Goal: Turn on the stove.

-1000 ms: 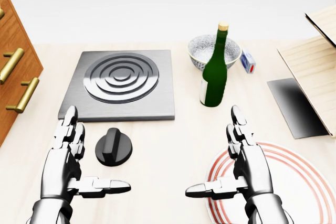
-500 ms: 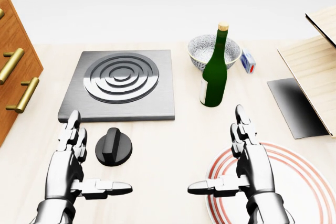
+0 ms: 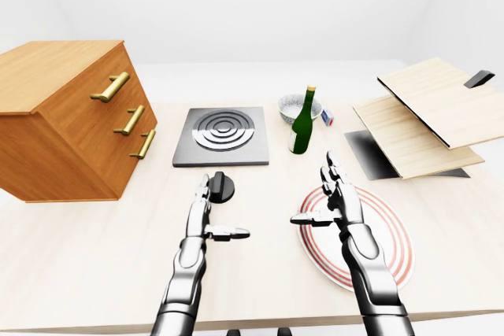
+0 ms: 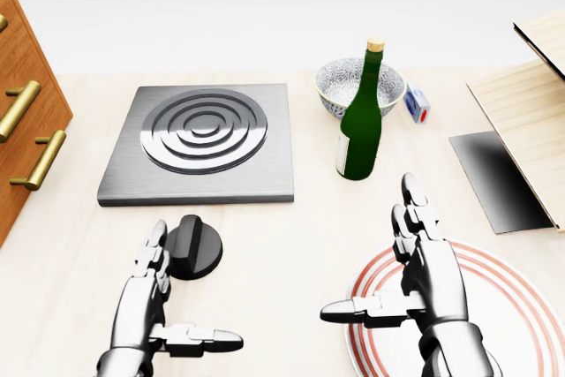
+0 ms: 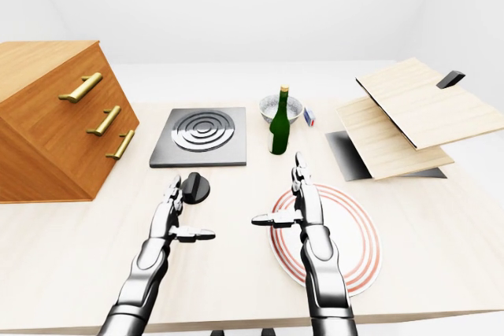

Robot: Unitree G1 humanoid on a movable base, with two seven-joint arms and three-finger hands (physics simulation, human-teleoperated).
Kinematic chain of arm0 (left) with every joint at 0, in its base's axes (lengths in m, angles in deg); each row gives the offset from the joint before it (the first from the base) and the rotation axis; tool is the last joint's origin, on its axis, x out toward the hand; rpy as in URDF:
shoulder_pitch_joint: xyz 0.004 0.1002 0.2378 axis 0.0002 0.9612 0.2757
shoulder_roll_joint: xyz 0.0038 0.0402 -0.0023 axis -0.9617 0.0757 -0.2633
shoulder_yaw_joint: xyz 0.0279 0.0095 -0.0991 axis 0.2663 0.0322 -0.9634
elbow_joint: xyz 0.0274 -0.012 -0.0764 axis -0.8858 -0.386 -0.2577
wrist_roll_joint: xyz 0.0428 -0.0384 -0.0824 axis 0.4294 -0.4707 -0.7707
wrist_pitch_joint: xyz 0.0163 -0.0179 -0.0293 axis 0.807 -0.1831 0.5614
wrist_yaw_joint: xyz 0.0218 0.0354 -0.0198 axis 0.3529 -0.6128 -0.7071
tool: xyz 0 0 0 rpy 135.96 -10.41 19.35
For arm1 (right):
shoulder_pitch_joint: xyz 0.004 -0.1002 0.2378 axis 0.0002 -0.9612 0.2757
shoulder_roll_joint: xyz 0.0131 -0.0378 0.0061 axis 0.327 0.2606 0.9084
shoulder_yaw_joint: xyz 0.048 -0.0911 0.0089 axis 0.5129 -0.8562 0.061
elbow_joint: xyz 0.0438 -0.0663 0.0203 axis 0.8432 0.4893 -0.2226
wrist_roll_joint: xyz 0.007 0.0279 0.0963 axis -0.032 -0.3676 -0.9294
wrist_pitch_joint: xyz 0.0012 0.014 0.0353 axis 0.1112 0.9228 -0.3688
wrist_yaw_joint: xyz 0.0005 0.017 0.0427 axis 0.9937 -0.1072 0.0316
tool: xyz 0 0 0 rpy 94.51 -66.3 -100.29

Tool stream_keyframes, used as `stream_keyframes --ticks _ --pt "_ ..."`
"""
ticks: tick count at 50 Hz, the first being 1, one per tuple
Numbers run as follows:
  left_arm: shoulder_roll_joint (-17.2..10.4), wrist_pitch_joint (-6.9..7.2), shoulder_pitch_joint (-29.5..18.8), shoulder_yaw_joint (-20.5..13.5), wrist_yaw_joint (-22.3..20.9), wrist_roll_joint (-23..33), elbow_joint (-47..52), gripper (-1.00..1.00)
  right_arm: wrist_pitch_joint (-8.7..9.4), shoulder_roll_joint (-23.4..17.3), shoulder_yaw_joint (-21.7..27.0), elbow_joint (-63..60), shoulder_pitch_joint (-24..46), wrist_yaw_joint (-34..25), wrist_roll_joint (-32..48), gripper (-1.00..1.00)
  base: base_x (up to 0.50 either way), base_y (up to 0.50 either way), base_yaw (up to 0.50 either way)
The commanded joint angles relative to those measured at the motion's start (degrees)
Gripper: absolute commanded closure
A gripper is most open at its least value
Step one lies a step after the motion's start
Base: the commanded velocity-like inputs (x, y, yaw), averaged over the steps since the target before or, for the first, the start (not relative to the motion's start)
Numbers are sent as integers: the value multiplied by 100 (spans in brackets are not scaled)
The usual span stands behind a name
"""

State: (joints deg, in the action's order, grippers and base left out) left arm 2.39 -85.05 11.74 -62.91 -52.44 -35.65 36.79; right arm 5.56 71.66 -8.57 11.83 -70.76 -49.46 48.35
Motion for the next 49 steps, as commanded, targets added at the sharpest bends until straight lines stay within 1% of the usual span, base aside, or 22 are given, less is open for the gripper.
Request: stream_keyframes --ticks 1,4,10,12,13,16,18,19,20,22,24,29,31,34,38,42,43,45,46,47,48,49 --pt "93 0 -48 148 41 138 -523 -100 7 0 6 15 20 15 -18 -100 0 0 0" --pt "134 0 -81 213 54 205 -680 -100 -3 4 -12 5 2 15 -4 -100 0 0 0" --pt "229 0 -37 358 29 312 -755 -100 43 -1 3 -47 -5 8 -22 -100 0 0 0" --pt "269 0 -3 417 28 347 -685 -100 18 2 -6 -8 5 8 -10 -100 1 0 0" --pt "296 0 17 453 -48 310 -635 -100 9 6 -12 9 11 16 0 -100 0 0 0" --pt "366 0 76 577 -33 390 -566 -100 -11 11 -25 52 25 28 13 -100 0 0 0" --pt "431 0 118 688 -37 442 -497 -100 -17 9 -25 64 26 29 17 -100 1 0 0" --pt "496 0 116 783 -10 506 -536 -100 11 4 -15 41 28 30 8 -100 0 0 0" --pt "499 0 115 790 -8 509 -540 -100 13 4 -15 39 28 30 7 -100 0 0 0" --pt "599 0 169 978 -73 578 -572 -100 65 -9 16 -20 27 23 -26 -100 0 0 0" --pt "670 0 227 1111 -30 672 -609 -100 68 -12 29 -41 30 18 -42 -100 0 0 0" --pt "829 0 398 1452 -145 696 -499 -100 68 -36 83 -35 79 21 -94 -100 0 0 0" --pt "878 0 420 1569 -72 778 -543 -100 68 -66 151 -96 104 6 -165 -100 0 0 0" --pt "916 0 347 1605 -66 789 -600 -100 68 -85 201 -111 133 6 -217 -100 0 0 0" --pt "954 0 183 1560 -118 731 -363 -100 68 -91 222 -118 144 17 -244 -100 0 0 0" --pt "1000 0 -504 1261 84 769 -594 -100 68 -89 208 -87 143 22 -235 -100 0 0 0" --pt "996 115 -809 1105 122 735 -508 -100 68 -94 215 -67 153 18 -241 -100 0 0 0" --pt "969 419 -1051 997 122 726 -228 -100 68 -97 217 -65 157 14 -244 -100 0 0 0" --pt "940 661 -1252 874 149 668 0 -100 68 -98 218 -60 159 12 -246 -100 0 0 0" --pt "897 763 -1422 778 244 658 101 -100 68 -99 220 -56 160 11 -247 -100 0 0 0" --pt "822 906 -1655 638 365 640 219 -100 68 -100 218 -78 153 2 -254 -100 0 0 0" --pt "769 1000 -1778 539 352 517 330 -100 68 -101 216 -106 141 -5 -256 -100 0 0 0"
